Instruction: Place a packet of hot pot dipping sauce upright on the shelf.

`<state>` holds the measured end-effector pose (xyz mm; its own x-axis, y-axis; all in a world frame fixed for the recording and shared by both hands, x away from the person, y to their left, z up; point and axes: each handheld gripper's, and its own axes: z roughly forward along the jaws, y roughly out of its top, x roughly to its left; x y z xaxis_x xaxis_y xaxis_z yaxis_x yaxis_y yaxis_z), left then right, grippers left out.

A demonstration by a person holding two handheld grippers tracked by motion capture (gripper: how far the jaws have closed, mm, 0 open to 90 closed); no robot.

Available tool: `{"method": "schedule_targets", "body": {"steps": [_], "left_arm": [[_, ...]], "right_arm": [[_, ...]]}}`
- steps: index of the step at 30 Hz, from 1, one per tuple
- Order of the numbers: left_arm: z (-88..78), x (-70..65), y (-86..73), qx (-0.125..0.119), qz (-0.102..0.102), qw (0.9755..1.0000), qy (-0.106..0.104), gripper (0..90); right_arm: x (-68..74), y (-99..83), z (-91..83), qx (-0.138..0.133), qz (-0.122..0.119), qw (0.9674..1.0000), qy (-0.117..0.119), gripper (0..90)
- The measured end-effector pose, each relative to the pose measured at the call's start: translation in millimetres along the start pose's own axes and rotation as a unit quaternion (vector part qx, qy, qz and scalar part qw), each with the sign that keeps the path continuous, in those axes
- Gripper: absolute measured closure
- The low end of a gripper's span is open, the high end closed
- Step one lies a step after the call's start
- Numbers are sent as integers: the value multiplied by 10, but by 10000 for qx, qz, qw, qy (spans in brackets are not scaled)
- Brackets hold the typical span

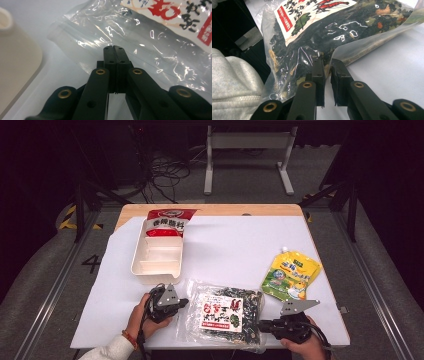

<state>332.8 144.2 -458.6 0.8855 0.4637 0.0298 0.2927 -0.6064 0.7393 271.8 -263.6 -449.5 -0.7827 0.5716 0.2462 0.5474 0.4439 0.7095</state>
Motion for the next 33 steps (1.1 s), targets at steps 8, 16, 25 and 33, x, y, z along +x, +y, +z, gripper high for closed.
{"method": "schedule_targets", "body": {"steps": [8,16,25,33], "left_arm": [[-431,-424,-260,-93,-200,9986,-482,671],[-305,-291,-386,18,-1372,9876,-759,378],[-207,-237,-295,152,-1343,9906,-197,858],[-181,-182,-213,186,-1106,9934,-227,900]], "right_arm": [[19,-6,8,-89,-36,9997,-213,818],[11,15,22,-74,-38,9998,-207,818],[0,5,25,-158,-54,9997,-188,803],[10,15,11,-225,-41,9995,-229,768]]}}
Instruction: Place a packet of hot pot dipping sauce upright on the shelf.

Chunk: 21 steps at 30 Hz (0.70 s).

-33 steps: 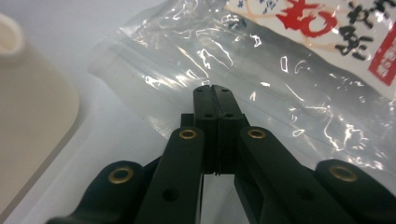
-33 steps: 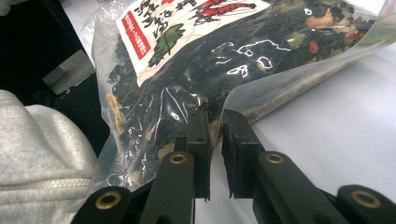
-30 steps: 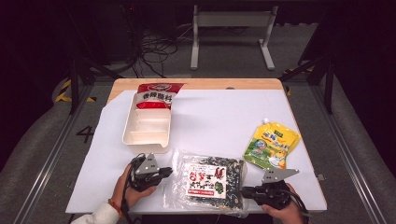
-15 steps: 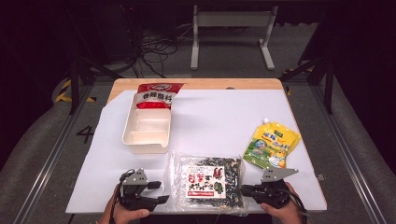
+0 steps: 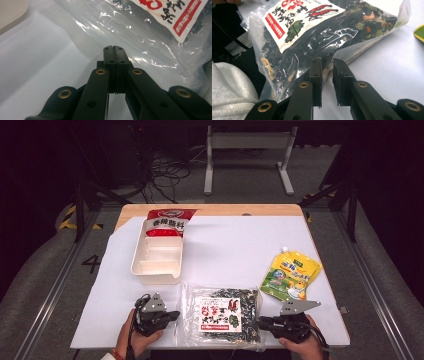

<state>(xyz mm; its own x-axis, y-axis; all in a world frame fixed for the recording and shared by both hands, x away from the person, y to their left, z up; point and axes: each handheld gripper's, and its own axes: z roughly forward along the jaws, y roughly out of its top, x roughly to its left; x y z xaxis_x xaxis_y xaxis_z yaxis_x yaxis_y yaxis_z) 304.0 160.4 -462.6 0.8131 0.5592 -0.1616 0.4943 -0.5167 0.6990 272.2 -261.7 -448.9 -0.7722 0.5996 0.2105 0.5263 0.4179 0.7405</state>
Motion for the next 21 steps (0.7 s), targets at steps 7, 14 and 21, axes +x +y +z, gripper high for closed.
{"method": "schedule_targets", "body": {"steps": [7,14,21], "left_arm": [[-1,20,-24,-318,-229,9992,-106,792],[-134,128,-64,-460,-454,9970,429,479],[19,53,-17,-425,-530,9977,-28,312]], "right_arm": [[-5,2,-10,6,-7,10000,-9,740],[-12,4,-2,44,-31,10000,-76,714],[-14,6,4,53,-68,9999,-90,700]]}}
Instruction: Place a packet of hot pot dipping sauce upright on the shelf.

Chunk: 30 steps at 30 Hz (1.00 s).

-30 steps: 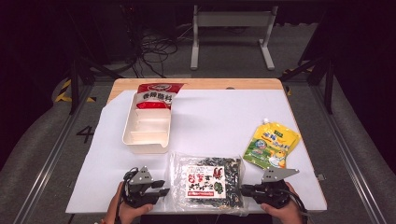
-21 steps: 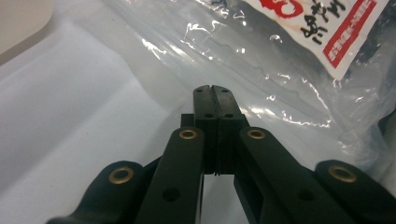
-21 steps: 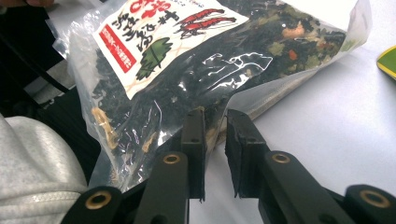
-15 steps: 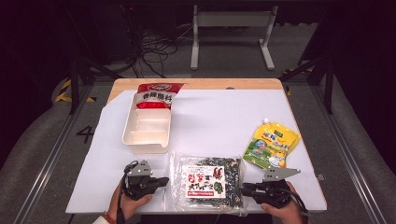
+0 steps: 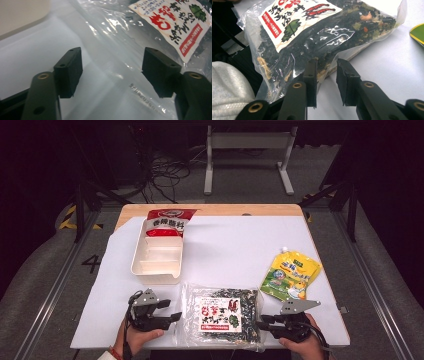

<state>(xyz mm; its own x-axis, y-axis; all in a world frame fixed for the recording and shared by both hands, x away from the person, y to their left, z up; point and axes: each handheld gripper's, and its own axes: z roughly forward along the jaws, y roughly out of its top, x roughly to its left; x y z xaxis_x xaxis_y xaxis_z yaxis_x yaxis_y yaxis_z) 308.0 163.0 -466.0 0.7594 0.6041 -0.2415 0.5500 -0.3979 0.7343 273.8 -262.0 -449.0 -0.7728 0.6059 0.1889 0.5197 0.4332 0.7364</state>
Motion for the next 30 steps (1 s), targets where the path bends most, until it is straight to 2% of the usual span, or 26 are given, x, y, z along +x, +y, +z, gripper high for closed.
{"method": "schedule_targets", "body": {"steps": [1,2,4,6,7,12,13,14,15,16,18,19,20,22,24,25,27,28,30], "left_arm": [[25,-32,-2,20,-79,9999,-98,294],[45,-54,-3,53,-92,9999,-85,285],[75,-88,-12,45,-160,9996,-213,283],[93,-111,-6,-1,-133,9997,-217,296],[100,-117,-2,-6,-150,9995,-265,308],[107,-125,8,47,-178,9996,-207,408],[99,-115,7,29,-216,9996,-179,428],[64,-105,17,64,-138,9998,-101,442],[40,-105,21,61,-65,9999,56,466],[12,-103,18,53,-82,9998,168,466],[-8,-96,9,104,-106,9997,169,449],[-24,-95,-21,249,-78,9993,251,458],[-24,-95,-21,249,-78,9993,251,497],[-21,-110,-16,376,52,9988,297,496],[-14,-128,-8,411,82,9986,334,495],[-8,-146,-4,454,160,9978,448,502],[-13,-140,0,490,261,9963,661,614],[-15,-126,6,509,288,9958,710,690],[-16,-98,14,497,272,9956,747,784]], "right_arm": [[-3,-1,2,-7,10,10000,15,699],[-5,-2,2,-8,26,10000,32,699],[-6,-3,2,-16,39,10000,53,699],[-7,-2,6,-9,38,10000,70,699],[-8,-2,10,5,45,10000,77,698],[-6,-1,19,8,55,10000,74,698],[-6,-1,19,11,52,10000,55,698],[-5,0,17,18,43,10000,38,700],[-4,0,16,25,35,10000,26,701],[-4,0,14,40,17,10000,14,703],[2,-2,10,54,-13,10000,-2,711],[1,-5,12,62,-12,10000,11,715],[1,-5,12,62,-12,10000,11,715],[3,-4,17,66,-39,10000,3,715],[5,-2,16,73,-41,10000,0,714],[9,-1,16,75,-50,10000,-5,714],[17,3,16,92,-74,9999,-22,714],[17,3,17,89,-72,9999,-19,714],[14,2,19,73,-58,10000,2,712]]}}
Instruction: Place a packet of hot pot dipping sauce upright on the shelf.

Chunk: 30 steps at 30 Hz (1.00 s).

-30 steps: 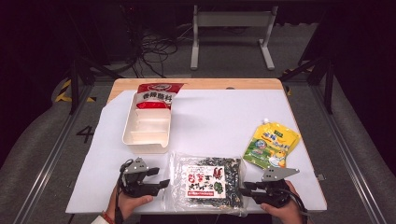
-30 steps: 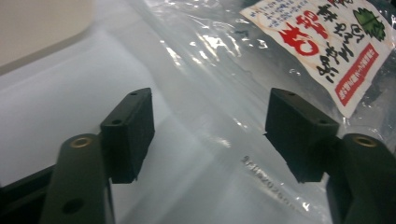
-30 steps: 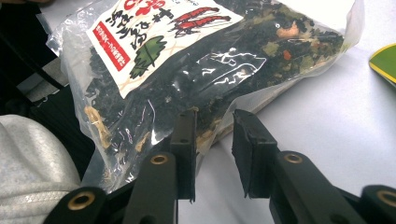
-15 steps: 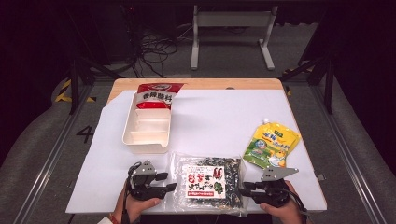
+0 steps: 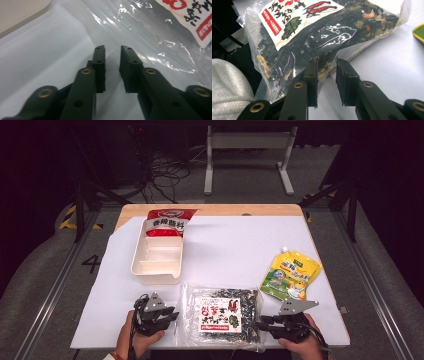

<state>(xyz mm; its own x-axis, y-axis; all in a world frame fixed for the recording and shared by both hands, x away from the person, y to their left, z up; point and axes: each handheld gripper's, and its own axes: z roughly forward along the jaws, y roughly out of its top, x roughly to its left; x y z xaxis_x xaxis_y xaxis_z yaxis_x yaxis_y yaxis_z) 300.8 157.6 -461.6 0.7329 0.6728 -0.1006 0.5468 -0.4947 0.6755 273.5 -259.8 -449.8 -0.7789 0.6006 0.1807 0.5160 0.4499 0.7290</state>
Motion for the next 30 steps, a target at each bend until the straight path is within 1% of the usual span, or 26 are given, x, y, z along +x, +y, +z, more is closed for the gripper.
{"method": "schedule_targets", "body": {"steps": [2,3,4,5,6,7,8,9,10,11,13,14,15,16,17,18,19,20,21,22,23,24,25,27,28,30], "left_arm": [[3,8,3,1,12,10000,-63,827],[6,13,3,-11,1,9999,-161,842],[13,17,0,-35,-23,9992,-399,899],[24,11,3,-31,-15,9987,-516,900],[32,7,16,-15,66,9987,-501,900],[37,8,25,-24,59,9989,-465,896],[37,21,26,-64,-35,9992,-399,866],[32,32,24,-79,-69,9994,-331,803],[22,45,16,-100,-97,9993,-344,754],[16,57,5,-119,-78,9992,-374,715],[4,60,-8,-123,-95,9993,-344,699],[-34,61,-33,-126,-89,9992,-369,632],[-65,53,-52,-175,-46,9986,-488,611],[-65,53,-52,-175,-46,9986,-488,586],[-103,26,-73,-206,30,9984,-517,586],[-139,-7,-98,-274,146,9969,-718,511],[-159,-60,-123,-214,226,9964,-789,437],[-157,-112,-146,-76,277,9958,-870,361],[-147,-166,-173,55,414,9938,-1026,290],[-133,-245,-205,143,594,9924,-1067,248],[-130,-288,-211,165,696,9923,-1016,204],[-128,-316,-207,196,757,9917,-1022,179],[-119,-333,-201,176,745,9917,-1029,173],[-79,-328,-168,134,647,9932,-955,157],[-69,-317,-156,119,597,9935,-966,147],[-37,-308,-137,85,597,9934,-972,158]], "right_arm": [[-1,0,0,-8,3,10000,11,707],[-1,0,-1,-21,9,10000,19,702],[1,1,-3,-29,10,10000,25,698],[3,2,-4,-35,-1,10000,28,697],[4,3,-5,-41,-2,10000,34,696],[3,3,-4,-37,-2,10000,41,696],[3,3,-4,-37,-2,10000,42,696],[4,2,-4,-43,4,10000,42,694],[5,2,-4,-54,6,10000,35,695],[5,0,-4,-67,27,10000,64,703],[4,-3,1,-81,52,9999,110,722],[5,-7,21,-101,94,9998,169,766],[12,-8,33,-80,115,9997,188,788],[12,-8,33,-80,115,9997,188,788],[19,-9,42,-69,105,9998,167,802],[24,-9,45,-66,116,9998,179,812],[26,-10,49,-77,135,9997,187,823],[29,-9,51,-86,135,9997,179,830],[32,-7,53,-84,134,9997,161,836],[34,-3,56,-96,136,9998,118,849],[41,4,58,-125,133,9998,65,861],[46,9,60,-134,107,9998,27,868],[54,14,59,-155,93,9998,-29,883],[64,29,61,-238,94,9995,-158,900],[64,39,65,-293,73,9992,-270,900],[51,46,62,-390,120,9984,-403,900]]}}
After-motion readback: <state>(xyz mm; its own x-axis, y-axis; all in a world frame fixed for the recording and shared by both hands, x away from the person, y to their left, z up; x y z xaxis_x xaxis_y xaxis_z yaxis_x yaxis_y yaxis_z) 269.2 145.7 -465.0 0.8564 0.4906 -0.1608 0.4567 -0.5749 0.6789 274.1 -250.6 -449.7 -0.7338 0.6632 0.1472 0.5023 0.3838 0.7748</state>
